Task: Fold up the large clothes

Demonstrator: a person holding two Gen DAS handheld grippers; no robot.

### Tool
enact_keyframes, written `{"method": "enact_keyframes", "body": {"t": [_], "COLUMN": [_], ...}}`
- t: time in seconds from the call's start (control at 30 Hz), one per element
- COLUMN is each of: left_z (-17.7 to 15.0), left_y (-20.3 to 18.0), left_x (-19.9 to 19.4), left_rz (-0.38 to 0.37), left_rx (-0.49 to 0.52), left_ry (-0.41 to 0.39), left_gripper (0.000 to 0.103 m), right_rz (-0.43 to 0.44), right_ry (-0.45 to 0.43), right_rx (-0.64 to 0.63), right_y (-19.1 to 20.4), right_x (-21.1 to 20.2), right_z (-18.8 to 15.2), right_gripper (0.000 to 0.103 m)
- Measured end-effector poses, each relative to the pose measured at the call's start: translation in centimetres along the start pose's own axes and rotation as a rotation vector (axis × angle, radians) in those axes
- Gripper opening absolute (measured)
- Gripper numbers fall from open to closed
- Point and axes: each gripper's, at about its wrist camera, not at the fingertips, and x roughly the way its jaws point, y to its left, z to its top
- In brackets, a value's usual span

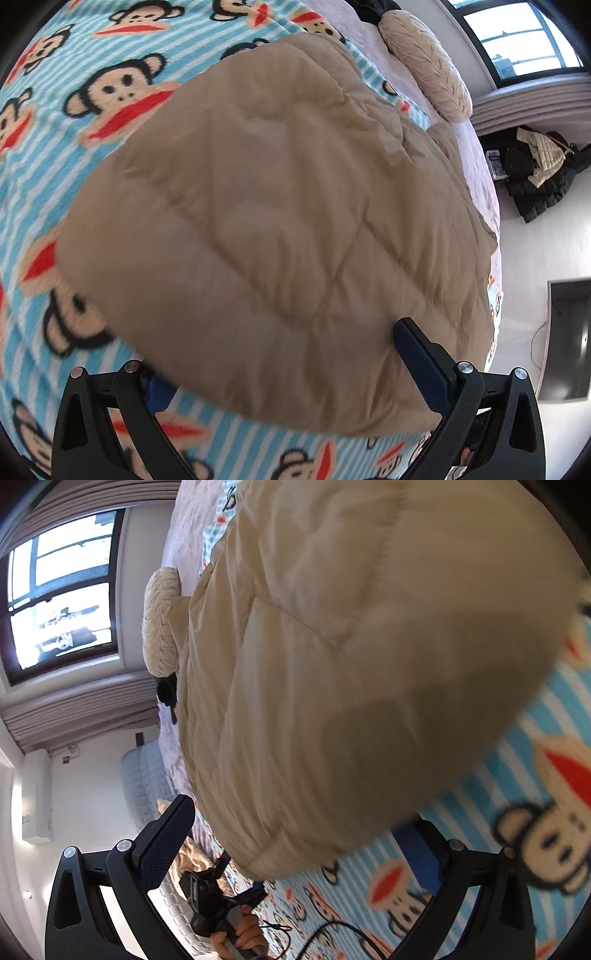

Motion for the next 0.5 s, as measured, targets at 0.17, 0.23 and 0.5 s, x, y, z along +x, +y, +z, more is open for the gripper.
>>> {"method": "enact_keyframes", "body": {"t": [0.17, 0.23, 0.5], "left_z": [1.9, 2.4, 2.4], "left_y": [0.4, 0.5, -1.7], "left_x": [2.0, 2.3, -0.8], "left_rz": [-0.007, -0.001, -0.023], "left_rx": [-0.080, -0.111, 0.038], "left_ry": [-0.032, -0.048, -0.076], "left_gripper": [0.103, 0.102, 0.020], "right_rz": [0.037, 0.031, 0.018], "right_ry": [-0.029, -0.035, -0.023], "right_rx": [0.027, 0.045, 0.090], "right_y": [0.2, 0.0, -0.6], "right_x": [1.6, 2.2, 1.5], "right_z": [1.8, 2.2, 1.7], "right_gripper": [0.103, 0.103, 0.026]}}
